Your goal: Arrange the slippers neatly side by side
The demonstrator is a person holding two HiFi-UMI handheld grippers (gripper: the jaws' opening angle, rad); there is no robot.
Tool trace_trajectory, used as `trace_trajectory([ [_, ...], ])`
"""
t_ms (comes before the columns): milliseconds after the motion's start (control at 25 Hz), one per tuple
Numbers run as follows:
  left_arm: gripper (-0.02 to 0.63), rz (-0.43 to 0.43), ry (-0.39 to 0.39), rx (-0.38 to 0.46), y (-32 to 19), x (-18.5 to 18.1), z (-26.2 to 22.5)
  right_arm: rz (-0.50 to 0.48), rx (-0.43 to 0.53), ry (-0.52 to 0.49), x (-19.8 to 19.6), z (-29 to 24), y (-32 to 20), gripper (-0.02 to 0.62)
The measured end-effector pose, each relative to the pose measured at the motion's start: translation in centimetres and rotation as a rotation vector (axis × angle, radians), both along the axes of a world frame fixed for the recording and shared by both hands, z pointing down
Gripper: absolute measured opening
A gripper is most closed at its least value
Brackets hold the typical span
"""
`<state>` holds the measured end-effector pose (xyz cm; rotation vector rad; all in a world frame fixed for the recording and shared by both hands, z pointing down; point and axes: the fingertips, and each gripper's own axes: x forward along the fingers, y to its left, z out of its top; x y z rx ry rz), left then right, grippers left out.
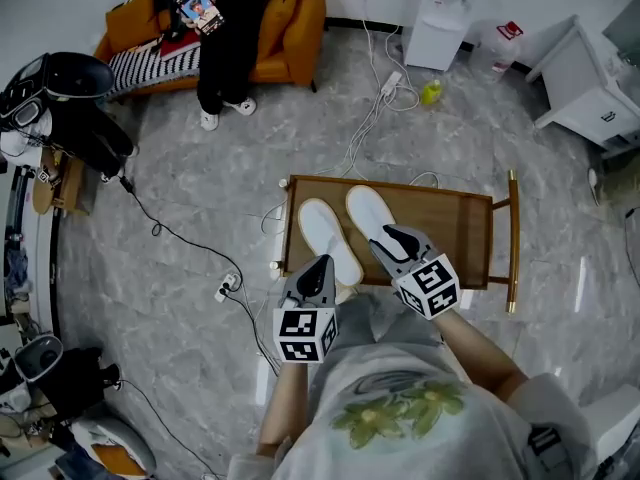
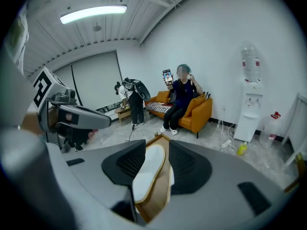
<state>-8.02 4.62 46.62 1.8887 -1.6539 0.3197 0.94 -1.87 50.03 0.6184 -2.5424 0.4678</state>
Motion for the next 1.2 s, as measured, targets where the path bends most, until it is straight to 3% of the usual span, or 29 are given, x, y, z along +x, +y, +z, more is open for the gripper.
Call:
trace_trajectory([
  [480, 0.015, 0.057, 0.005, -0.042, -0.7, -0.7, 2.4, 0.047, -0.021, 0.067, -0.6, 4.5, -1.8, 0.152],
  [1200, 0.015, 0.076, 0.024, -0.1, -2.2, -0.8, 6.9, 0.097, -0.111, 0.193, 0.2, 13.8, -3.6, 0.166],
])
